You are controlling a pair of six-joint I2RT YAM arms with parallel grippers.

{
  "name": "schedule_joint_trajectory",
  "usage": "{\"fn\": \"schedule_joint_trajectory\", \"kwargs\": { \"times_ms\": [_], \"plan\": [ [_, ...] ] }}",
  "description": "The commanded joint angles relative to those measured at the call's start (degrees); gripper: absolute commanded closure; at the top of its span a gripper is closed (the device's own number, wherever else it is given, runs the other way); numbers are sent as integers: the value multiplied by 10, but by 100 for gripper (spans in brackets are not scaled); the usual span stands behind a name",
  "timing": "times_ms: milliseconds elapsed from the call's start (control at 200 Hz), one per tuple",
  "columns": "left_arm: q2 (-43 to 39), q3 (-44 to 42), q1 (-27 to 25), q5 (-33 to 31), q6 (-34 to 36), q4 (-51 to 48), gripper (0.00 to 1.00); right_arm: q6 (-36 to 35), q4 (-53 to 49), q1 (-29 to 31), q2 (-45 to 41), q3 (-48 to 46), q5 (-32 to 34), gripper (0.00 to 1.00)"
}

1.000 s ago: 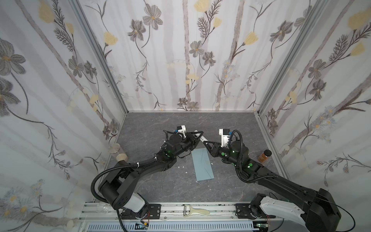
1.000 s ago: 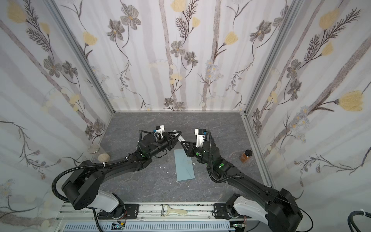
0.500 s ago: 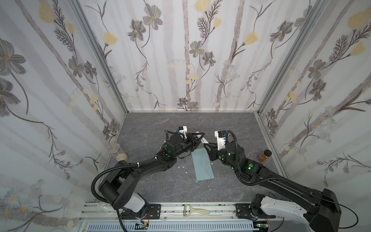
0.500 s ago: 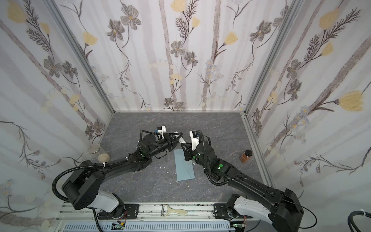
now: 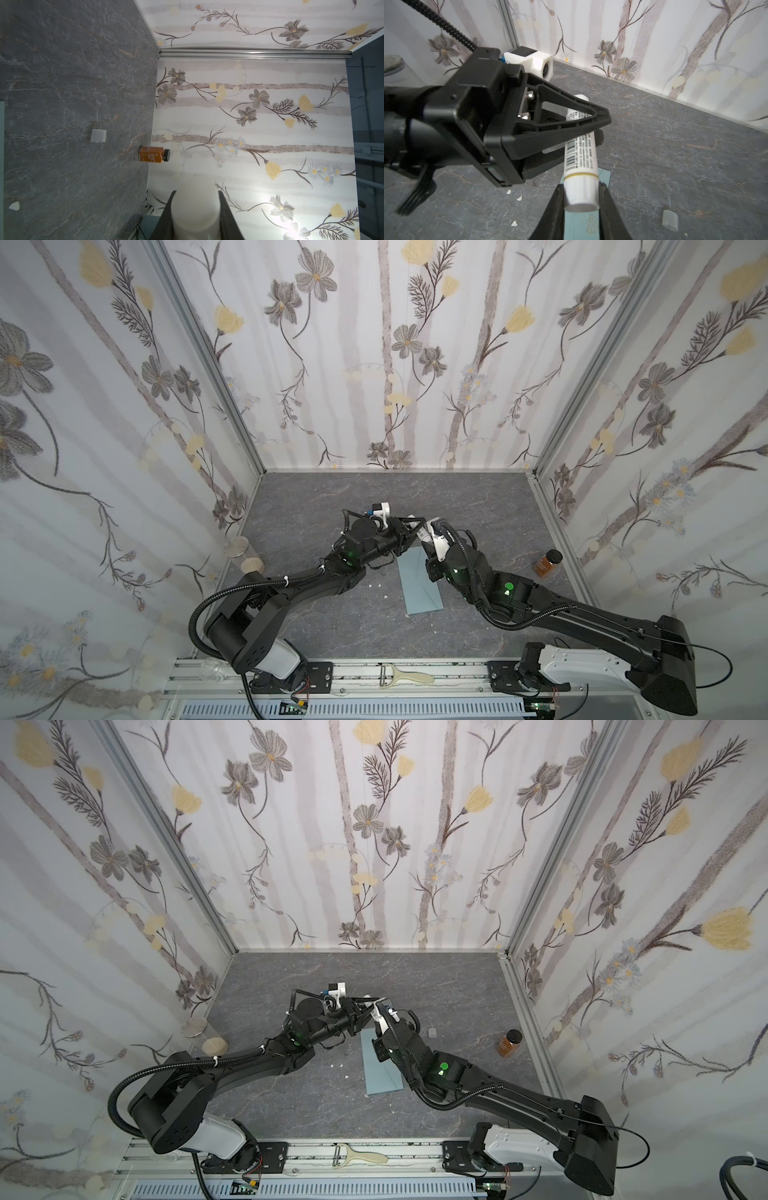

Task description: Place the letter into the envelope and seal it

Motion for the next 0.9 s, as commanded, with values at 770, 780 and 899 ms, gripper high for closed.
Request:
{"fn": "schedule_joint_trajectory", "kwargs": {
  "times_ms": [770,780,899],
  "plan": [
    [-14,-6,-4,13,-9,26,100,-309,66,154,132,-26,386,89],
    [-14,-7,-4,14,-9,26,100,-309,67,154,133,-27,386,89],
    [-14,-7,-3,14,-10,26,100,-313,72,156,143,-27,392,89]
  ]
}}
